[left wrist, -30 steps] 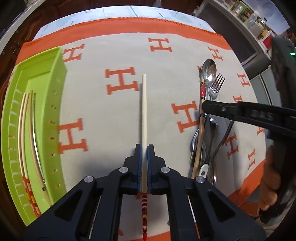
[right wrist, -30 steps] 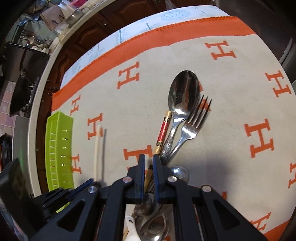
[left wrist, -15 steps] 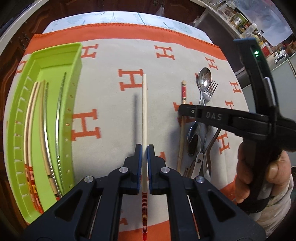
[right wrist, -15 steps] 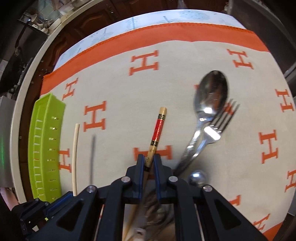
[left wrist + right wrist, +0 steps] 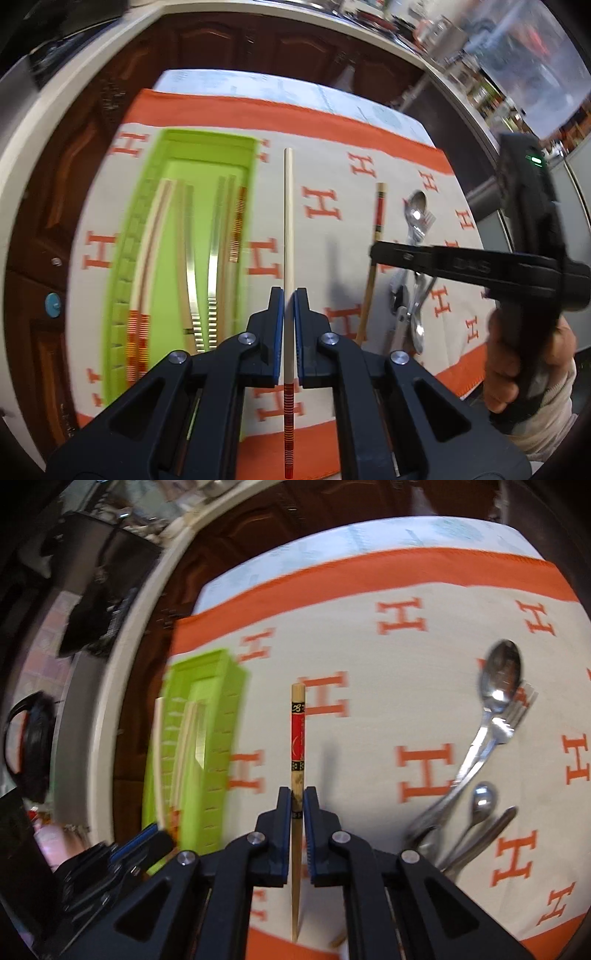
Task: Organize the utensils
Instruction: 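Lower both chopsticks into the green tray and open both tools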
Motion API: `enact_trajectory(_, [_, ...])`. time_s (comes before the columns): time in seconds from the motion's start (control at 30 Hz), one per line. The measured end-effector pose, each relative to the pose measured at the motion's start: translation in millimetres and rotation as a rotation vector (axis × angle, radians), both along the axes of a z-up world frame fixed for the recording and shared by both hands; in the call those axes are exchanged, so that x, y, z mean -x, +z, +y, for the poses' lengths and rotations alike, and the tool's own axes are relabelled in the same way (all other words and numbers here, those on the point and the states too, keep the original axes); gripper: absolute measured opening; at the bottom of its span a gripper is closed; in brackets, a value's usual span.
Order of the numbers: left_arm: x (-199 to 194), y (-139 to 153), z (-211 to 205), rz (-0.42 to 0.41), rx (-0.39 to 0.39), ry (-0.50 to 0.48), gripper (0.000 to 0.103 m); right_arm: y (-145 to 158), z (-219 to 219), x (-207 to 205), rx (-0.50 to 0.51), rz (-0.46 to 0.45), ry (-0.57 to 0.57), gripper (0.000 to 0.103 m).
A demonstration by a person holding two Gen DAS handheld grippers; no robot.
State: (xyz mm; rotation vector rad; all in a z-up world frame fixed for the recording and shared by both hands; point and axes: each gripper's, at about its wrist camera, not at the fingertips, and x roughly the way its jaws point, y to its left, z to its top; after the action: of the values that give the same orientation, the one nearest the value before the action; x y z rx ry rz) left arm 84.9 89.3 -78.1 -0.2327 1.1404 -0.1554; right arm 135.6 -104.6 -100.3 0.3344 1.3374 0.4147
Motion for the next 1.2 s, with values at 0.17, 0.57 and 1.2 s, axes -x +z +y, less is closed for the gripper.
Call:
enact_trajectory(0.17, [3,8,39,-0.018,-0.031,0.066,0.003,29,40,4,-0.087,-0.018,0.103,0.006])
enact_trajectory(0.57, [-20,-9,80,-0.012,-0.13,0.145,0.003,32,113,-20,-0.127,0.029,0.191,0.006])
enact_trajectory(1.2, [-42,-34,81,0.035,-0.153,0.176,0.02,0,113,-42,-0.099,0.055,0.1,0.008])
